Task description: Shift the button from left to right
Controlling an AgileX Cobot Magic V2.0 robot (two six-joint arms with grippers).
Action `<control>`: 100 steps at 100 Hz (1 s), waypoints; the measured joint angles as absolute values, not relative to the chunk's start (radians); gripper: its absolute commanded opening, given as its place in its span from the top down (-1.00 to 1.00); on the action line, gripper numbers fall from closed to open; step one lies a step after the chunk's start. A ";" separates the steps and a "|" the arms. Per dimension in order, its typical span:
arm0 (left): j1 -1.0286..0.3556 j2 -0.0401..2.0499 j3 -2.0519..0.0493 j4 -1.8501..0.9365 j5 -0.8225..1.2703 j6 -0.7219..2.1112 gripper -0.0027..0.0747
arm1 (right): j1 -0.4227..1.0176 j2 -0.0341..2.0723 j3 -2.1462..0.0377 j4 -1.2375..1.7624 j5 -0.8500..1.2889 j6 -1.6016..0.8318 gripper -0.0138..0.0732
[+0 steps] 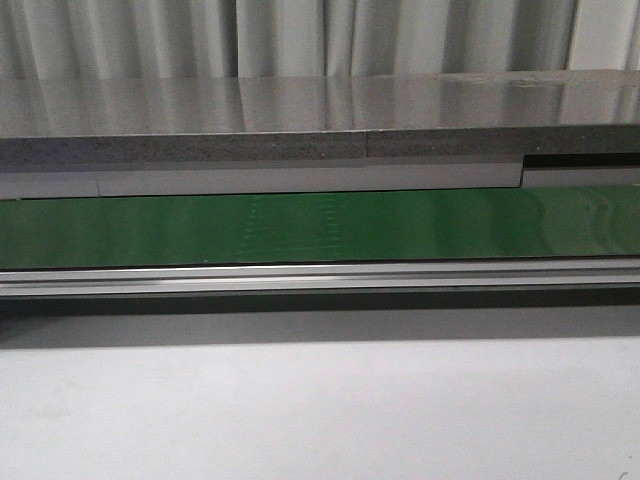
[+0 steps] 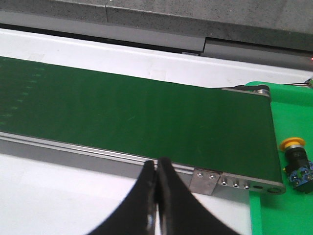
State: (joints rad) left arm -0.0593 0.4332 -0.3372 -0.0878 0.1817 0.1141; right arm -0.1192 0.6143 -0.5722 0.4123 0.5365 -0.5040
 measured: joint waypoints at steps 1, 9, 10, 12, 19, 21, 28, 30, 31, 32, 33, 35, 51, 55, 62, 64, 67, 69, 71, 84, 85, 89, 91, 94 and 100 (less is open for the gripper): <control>-0.059 0.433 -0.337 -0.088 0.182 0.114 0.98 | -0.119 0.614 -0.572 0.412 0.536 -0.504 0.84; -0.059 0.433 -0.337 -0.088 0.182 0.114 0.98 | -0.119 0.614 -0.572 0.412 0.536 -0.504 0.84; -0.059 0.433 -0.337 -0.088 0.182 0.114 0.98 | -0.119 0.614 -0.572 0.412 0.536 -0.504 0.84; -0.059 0.433 -0.337 -0.088 0.182 0.114 0.98 | -0.119 0.614 -0.572 0.412 0.536 -0.504 0.84; -0.059 0.433 -0.337 -0.088 0.182 0.114 0.98 | -0.119 0.614 -0.572 0.412 0.536 -0.504 0.84; -0.059 0.433 -0.337 -0.088 0.182 0.114 0.98 | -0.119 0.614 -0.572 0.412 0.536 -0.504 0.84; -0.059 0.433 -0.337 -0.088 0.182 0.114 0.98 | -0.119 0.614 -0.572 0.412 0.536 -0.504 0.84; -0.059 0.433 -0.337 -0.088 0.182 0.114 0.98 | -0.119 0.614 -0.572 0.412 0.536 -0.504 0.84; -0.059 0.433 -0.337 -0.088 0.182 0.114 0.98 | -0.119 0.614 -0.572 0.412 0.536 -0.504 0.84; -0.059 0.433 -0.337 -0.088 0.182 0.114 0.98 | -0.119 0.614 -0.572 0.412 0.536 -0.504 0.84; -0.059 0.433 -0.337 -0.088 0.182 0.114 0.98 | -0.119 0.614 -0.572 0.412 0.536 -0.504 0.84; -0.059 0.433 -0.337 -0.088 0.182 0.114 0.98 | -0.119 0.614 -0.572 0.412 0.536 -0.504 0.84; -0.059 0.433 -0.337 -0.088 0.182 0.114 0.98 | -0.117 0.614 -0.572 0.412 0.530 -0.504 0.84; -0.059 0.433 -0.337 -0.088 0.182 0.114 0.98 | -0.115 0.614 -0.572 0.412 0.525 -0.504 0.84; -0.059 0.433 -0.337 -0.088 0.182 0.114 0.98 | -0.096 0.607 -0.562 0.408 0.504 -0.493 0.84; -0.059 0.433 -0.337 -0.088 0.182 0.114 0.98 | -0.092 0.602 -0.558 0.404 0.496 -0.484 0.84; -0.059 0.433 -0.337 -0.088 0.182 0.114 0.98 | -0.080 0.595 -0.551 0.395 0.484 -0.470 0.84; -0.059 0.433 -0.337 -0.088 0.182 0.114 0.98 | -0.073 0.588 -0.545 0.387 0.474 -0.456 0.84; -0.059 0.433 -0.337 -0.088 0.182 0.114 0.98 | -0.068 0.580 -0.538 0.377 0.463 -0.439 0.84; -0.059 0.433 -0.337 -0.088 0.182 0.114 0.98 | -0.031 0.508 -0.470 0.302 0.385 -0.308 0.84; -0.059 0.433 -0.337 -0.088 0.182 0.114 0.98 | -0.031 0.503 -0.461 0.292 0.377 -0.300 0.84; -0.059 0.433 -0.337 -0.088 0.182 0.114 0.98 | -0.025 0.474 -0.432 0.266 0.356 -0.259 0.84; -0.059 0.433 -0.337 -0.088 0.182 0.114 0.98 | -0.023 0.458 -0.423 0.258 0.343 -0.240 0.84; -0.059 0.433 -0.337 -0.088 0.182 0.114 0.98 | -0.021 0.436 -0.398 0.237 0.327 -0.217 0.84; -0.059 0.433 -0.337 -0.088 0.182 0.114 0.98 | -0.019 0.383 -0.360 0.206 0.300 -0.171 0.84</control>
